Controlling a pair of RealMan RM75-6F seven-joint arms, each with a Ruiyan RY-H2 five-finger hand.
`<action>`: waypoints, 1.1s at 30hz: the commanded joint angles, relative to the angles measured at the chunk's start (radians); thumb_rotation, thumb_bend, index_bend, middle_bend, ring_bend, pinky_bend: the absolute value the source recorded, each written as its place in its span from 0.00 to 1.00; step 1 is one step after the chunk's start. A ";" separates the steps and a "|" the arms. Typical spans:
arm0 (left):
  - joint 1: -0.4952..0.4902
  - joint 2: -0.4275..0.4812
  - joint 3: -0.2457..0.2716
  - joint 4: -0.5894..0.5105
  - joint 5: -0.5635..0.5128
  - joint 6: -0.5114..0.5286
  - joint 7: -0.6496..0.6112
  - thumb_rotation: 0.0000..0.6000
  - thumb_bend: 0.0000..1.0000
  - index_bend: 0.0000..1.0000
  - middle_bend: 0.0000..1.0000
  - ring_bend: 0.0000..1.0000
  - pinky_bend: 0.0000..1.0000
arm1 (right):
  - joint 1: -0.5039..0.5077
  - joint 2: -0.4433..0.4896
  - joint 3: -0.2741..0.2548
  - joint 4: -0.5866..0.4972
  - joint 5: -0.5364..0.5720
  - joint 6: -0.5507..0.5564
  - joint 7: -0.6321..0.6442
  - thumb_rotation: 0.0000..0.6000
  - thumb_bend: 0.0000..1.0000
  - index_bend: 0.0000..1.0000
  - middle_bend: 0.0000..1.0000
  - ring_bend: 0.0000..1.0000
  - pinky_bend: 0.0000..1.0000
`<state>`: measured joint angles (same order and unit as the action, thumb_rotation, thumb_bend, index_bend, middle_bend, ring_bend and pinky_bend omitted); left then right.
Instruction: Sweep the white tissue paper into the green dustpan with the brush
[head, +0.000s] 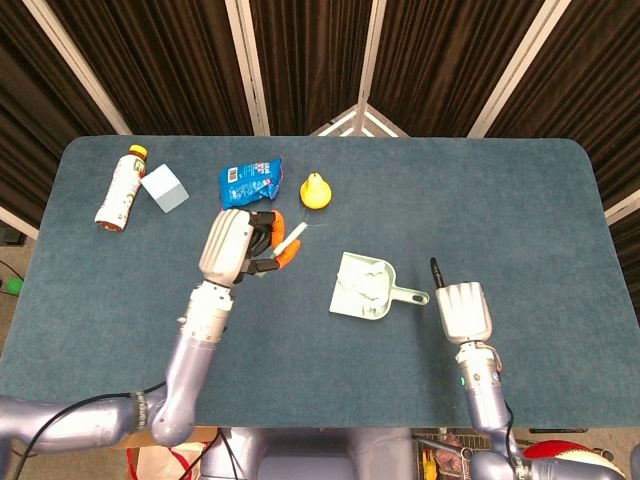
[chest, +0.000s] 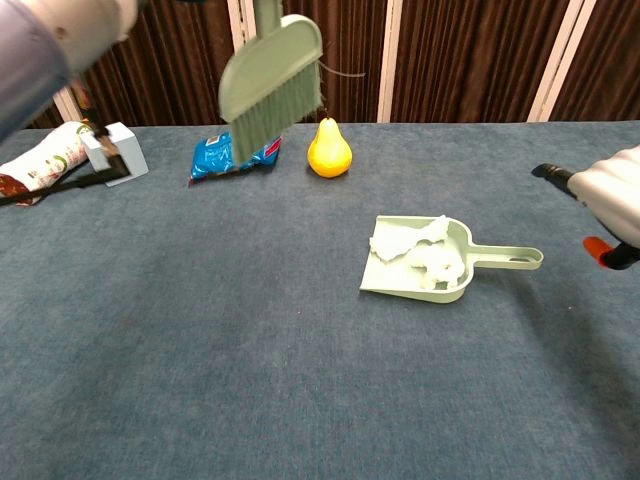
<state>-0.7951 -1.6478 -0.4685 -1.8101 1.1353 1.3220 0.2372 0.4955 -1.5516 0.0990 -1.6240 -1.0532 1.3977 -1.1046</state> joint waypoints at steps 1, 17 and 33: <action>0.028 0.082 0.051 -0.036 0.017 -0.016 0.101 1.00 0.41 0.78 0.96 0.98 1.00 | -0.023 0.048 -0.003 -0.020 -0.019 0.013 0.053 1.00 0.47 0.00 0.73 0.70 0.80; 0.111 0.286 0.226 -0.015 -0.008 -0.037 0.379 1.00 0.03 0.23 0.68 0.77 0.89 | -0.078 0.201 -0.003 -0.120 -0.049 0.034 0.164 1.00 0.47 0.00 0.70 0.68 0.80; 0.287 0.468 0.309 -0.136 0.039 -0.001 0.103 1.00 0.00 0.06 0.02 0.10 0.35 | -0.160 0.312 -0.016 -0.110 -0.134 0.045 0.443 1.00 0.47 0.00 0.16 0.09 0.21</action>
<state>-0.5501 -1.2216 -0.1924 -1.9212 1.1326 1.3017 0.3843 0.3599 -1.2747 0.0933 -1.7405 -1.1532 1.4406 -0.7243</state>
